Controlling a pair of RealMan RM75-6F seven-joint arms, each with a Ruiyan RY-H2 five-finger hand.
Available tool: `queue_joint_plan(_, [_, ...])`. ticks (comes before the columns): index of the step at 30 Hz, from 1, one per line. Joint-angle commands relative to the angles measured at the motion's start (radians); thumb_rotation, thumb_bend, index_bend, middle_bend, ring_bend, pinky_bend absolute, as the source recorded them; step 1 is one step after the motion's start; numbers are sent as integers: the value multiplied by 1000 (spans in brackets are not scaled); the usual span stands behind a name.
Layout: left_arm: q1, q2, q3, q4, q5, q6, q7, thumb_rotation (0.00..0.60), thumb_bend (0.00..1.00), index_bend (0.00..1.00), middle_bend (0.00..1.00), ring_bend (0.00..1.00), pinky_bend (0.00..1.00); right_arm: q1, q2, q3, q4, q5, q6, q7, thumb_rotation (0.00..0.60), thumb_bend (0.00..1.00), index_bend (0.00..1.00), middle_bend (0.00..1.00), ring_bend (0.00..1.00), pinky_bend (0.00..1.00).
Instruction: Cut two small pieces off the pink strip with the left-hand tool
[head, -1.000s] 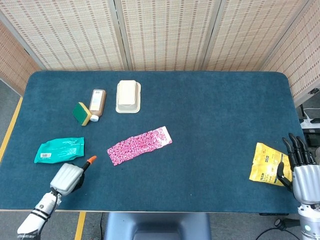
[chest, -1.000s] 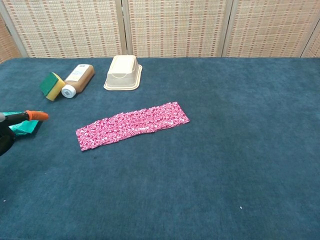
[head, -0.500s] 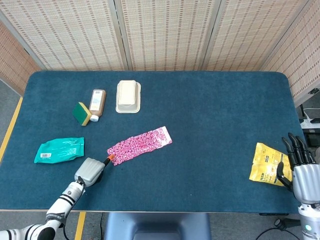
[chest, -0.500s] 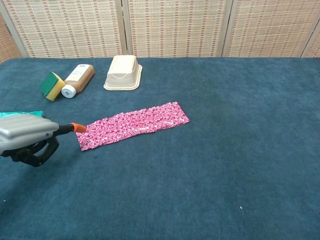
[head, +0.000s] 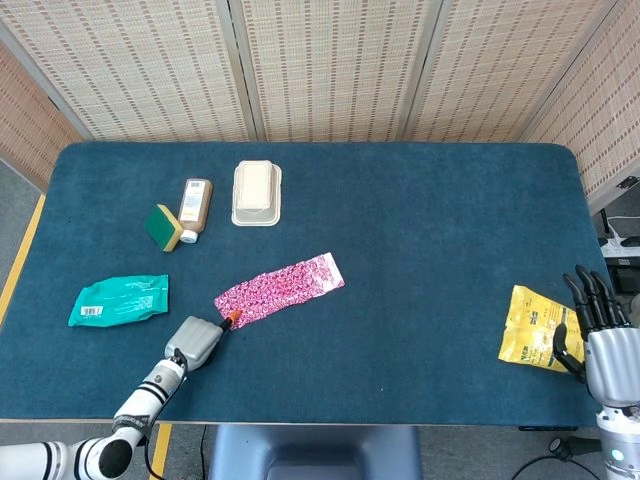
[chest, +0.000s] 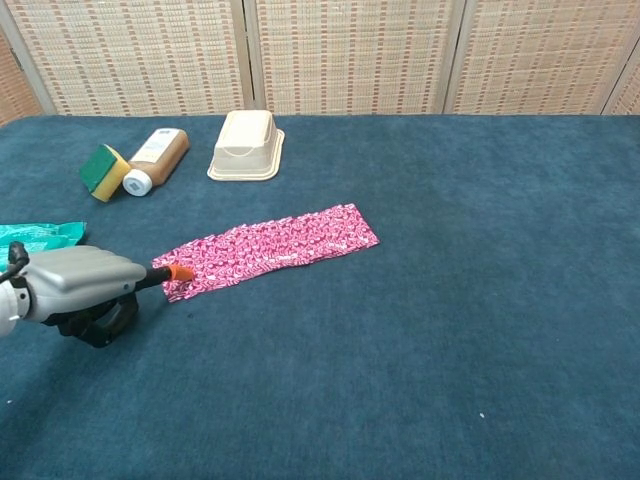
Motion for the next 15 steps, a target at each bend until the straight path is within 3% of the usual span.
queue_joint_plan(1, [-14,-5,17,4,-20,7,10,600,825,0,681,743,608,0,0,1,0,0,1,0,600,624,0,0,0,210])
queue_joint_plan(8, [-14,21,58,-22,-33,44,6,600,826,0,681,743,609,0,1,1,-1,0,-2,3,600,624,0,0,0,210])
queue_joint_plan(15, [45,94,128,-104,66,136,-37,600,826,0,680,743,609,0,-1,0,0,-3,-2,1,600,624,0,0,0,210])
